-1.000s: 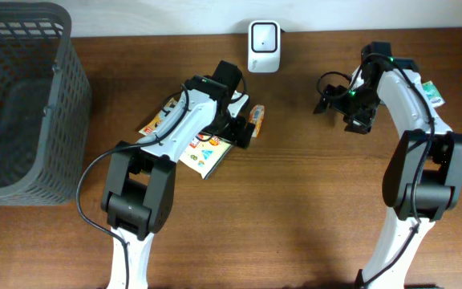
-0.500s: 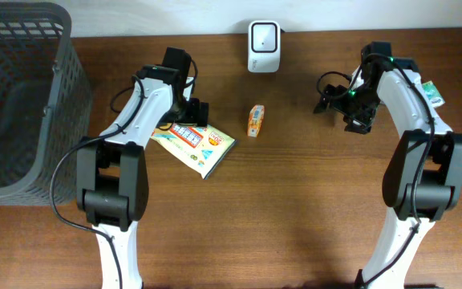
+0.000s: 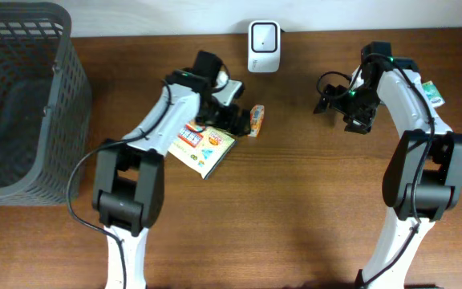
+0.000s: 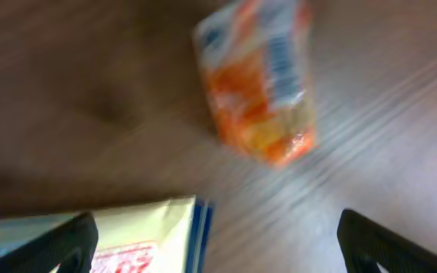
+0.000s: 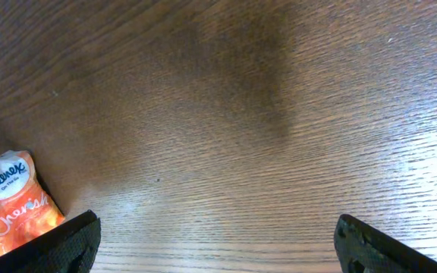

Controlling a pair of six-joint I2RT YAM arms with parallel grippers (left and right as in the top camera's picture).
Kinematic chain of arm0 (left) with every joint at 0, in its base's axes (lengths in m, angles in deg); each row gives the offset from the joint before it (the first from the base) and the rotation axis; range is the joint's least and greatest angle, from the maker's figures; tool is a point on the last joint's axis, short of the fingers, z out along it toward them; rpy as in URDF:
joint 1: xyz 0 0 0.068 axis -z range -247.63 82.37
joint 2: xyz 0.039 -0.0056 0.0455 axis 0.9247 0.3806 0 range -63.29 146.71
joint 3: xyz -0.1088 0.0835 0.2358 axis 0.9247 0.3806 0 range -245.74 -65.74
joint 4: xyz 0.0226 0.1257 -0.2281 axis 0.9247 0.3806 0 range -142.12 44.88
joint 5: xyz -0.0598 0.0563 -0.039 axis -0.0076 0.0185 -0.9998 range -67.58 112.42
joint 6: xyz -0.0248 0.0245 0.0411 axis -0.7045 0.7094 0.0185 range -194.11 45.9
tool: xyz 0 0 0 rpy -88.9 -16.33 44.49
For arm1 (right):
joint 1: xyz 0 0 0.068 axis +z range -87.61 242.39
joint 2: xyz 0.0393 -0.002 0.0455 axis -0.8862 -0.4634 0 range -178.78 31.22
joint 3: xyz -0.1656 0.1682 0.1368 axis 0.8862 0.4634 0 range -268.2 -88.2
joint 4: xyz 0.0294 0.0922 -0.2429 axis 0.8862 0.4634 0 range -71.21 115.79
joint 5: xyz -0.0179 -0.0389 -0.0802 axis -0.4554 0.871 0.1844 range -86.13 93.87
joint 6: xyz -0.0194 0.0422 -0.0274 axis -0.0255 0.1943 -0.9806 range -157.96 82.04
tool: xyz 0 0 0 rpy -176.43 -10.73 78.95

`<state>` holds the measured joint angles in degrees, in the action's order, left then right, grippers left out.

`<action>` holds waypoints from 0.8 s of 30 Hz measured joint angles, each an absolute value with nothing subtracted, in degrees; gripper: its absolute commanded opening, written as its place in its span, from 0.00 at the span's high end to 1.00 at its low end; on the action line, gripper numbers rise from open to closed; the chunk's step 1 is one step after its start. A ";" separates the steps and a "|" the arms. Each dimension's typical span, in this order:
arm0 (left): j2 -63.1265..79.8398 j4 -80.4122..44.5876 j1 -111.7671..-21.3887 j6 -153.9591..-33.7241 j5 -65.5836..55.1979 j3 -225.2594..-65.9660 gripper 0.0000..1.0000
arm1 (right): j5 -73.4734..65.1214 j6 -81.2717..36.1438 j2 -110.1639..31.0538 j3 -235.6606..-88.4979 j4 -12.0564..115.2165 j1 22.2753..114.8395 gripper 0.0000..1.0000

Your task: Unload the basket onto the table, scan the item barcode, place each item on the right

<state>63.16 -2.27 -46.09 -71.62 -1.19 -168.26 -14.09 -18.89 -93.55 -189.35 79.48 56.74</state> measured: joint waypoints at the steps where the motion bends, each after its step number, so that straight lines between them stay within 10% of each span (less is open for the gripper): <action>1: 63.18 -3.74 -45.37 -71.49 -1.19 -168.26 0.01 | -14.11 -18.87 -93.55 -189.35 79.41 56.74 0.02; 9: 66.03 -12.48 -41.26 -74.40 3.18 -168.26 0.00 | -14.09 -18.89 -93.55 -189.35 79.44 56.74 0.02; 16: 68.52 -15.58 -39.07 -76.35 5.52 -168.06 0.58 | -14.09 -18.89 -93.55 -189.35 79.44 56.74 0.02; 24: 68.52 -15.91 -38.98 -77.39 6.00 -168.04 0.88 | -14.09 -18.89 -93.55 -189.35 79.44 56.74 0.02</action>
